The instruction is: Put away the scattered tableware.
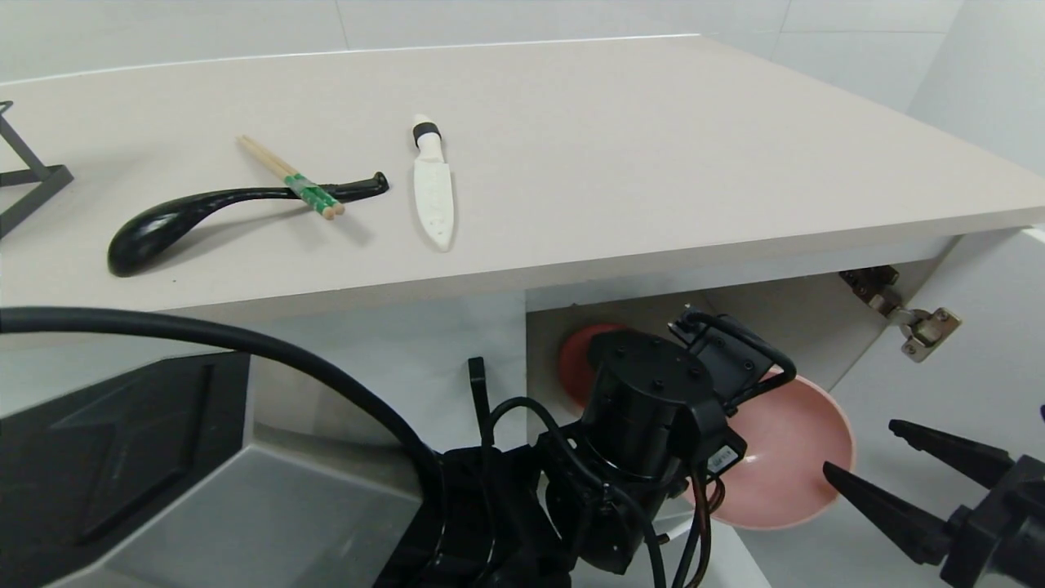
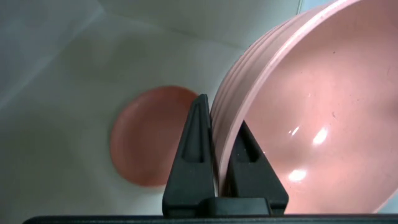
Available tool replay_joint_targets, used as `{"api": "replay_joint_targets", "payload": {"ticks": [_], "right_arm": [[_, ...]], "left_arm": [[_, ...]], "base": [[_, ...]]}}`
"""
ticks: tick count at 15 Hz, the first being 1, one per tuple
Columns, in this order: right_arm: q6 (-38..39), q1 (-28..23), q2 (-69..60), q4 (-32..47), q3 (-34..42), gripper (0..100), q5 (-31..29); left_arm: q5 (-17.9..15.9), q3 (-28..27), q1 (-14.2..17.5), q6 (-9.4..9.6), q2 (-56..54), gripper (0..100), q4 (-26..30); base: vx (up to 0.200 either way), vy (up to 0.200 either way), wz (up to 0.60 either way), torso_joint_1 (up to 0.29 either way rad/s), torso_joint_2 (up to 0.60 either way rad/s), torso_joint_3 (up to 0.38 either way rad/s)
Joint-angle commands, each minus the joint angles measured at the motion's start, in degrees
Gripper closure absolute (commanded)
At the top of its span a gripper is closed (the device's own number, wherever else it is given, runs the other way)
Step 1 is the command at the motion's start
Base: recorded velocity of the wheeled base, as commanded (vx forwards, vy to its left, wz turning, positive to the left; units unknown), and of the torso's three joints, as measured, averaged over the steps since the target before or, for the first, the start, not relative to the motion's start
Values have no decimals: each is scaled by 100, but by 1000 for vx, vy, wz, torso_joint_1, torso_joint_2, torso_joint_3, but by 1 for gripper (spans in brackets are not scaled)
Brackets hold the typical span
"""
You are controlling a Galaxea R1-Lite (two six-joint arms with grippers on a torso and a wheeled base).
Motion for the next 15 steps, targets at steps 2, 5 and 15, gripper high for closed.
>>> {"api": "replay_joint_targets", "payload": {"ticks": [2, 5, 15], "right_arm": [[-49, -181, 473, -251, 0, 0, -26], [-84, -506, 710, -673, 0, 0, -26], [-58, 276, 693, -761, 0, 100, -26]], "left_arm": [[-13, -91, -2, 12, -38, 100, -133], [-83, -126, -108, 21, -38, 100, -343], [-355, -328, -134, 56, 67, 0, -300]], "base": [[0, 0, 0, 0, 0, 0], [0, 0, 0, 0, 0, 0], [0, 0, 0, 0, 0, 0]]}}
